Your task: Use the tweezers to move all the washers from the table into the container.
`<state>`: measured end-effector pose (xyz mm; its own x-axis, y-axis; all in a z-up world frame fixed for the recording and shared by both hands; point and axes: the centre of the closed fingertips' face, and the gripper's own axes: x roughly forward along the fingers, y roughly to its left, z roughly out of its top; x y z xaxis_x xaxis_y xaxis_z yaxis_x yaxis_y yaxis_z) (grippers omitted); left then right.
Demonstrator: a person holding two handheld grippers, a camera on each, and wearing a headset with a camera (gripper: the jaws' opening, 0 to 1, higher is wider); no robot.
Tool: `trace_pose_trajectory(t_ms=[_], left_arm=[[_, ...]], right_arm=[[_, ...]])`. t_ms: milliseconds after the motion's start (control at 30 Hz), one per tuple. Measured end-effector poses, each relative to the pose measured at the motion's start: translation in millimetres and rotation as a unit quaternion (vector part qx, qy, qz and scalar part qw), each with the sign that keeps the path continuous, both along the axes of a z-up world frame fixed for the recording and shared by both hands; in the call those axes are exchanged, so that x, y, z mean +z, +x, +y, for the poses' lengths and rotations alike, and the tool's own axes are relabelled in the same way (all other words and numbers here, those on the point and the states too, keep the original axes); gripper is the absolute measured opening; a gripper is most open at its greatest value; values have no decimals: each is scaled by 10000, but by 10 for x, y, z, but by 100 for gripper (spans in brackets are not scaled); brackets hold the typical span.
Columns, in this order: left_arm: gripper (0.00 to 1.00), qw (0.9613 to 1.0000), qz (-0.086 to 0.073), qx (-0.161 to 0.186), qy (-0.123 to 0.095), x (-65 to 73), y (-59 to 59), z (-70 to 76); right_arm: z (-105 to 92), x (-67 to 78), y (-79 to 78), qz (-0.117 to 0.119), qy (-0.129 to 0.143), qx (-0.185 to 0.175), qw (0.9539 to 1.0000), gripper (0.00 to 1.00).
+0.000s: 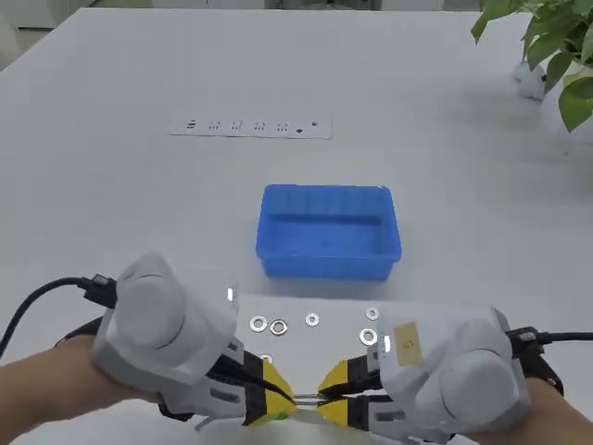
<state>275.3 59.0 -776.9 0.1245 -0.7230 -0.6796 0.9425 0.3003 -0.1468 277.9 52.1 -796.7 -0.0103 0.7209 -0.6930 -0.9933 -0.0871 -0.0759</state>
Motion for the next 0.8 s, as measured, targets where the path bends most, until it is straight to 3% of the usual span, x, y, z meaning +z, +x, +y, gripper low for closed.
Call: trace_pose_trajectory(t_ms=[33,100,200,267,400,500,567,633,700,800], left_arm=[[8,9998,-93,148,-110,46,51,1],[18,9993,-350,156,-9,52,110,48],[18,9991,-263,-62,312,-90,56,85],[18,9976,-355,-230,548,-173,41,103],[16,9973,-242,-289,632,-289,4,72],[9,9952,-330,-371,843,-357,11,112],[7,9955,-250,-392,820,-348,2,116],[7,9935,-354,-623,882,-318,-26,130],[6,9938,-324,-620,859,-262,-41,152],[6,9946,-368,-632,742,-92,-42,169]], right_arm=[[-9,5,2,-1,4,0,10000,7],[-23,7,2,-3,-8,4,10000,7],[-41,25,2,12,25,-21,10000,7],[-39,51,5,28,78,-52,10000,7],[-49,105,22,49,153,-109,9998,7],[-43,123,1,88,199,-82,9997,7],[-40,109,-27,20,157,-9,9999,7],[-28,108,-38,21,176,15,9998,7],[-28,104,-45,-11,170,42,9998,7],[-33,95,-49,-60,140,81,9999,7]])
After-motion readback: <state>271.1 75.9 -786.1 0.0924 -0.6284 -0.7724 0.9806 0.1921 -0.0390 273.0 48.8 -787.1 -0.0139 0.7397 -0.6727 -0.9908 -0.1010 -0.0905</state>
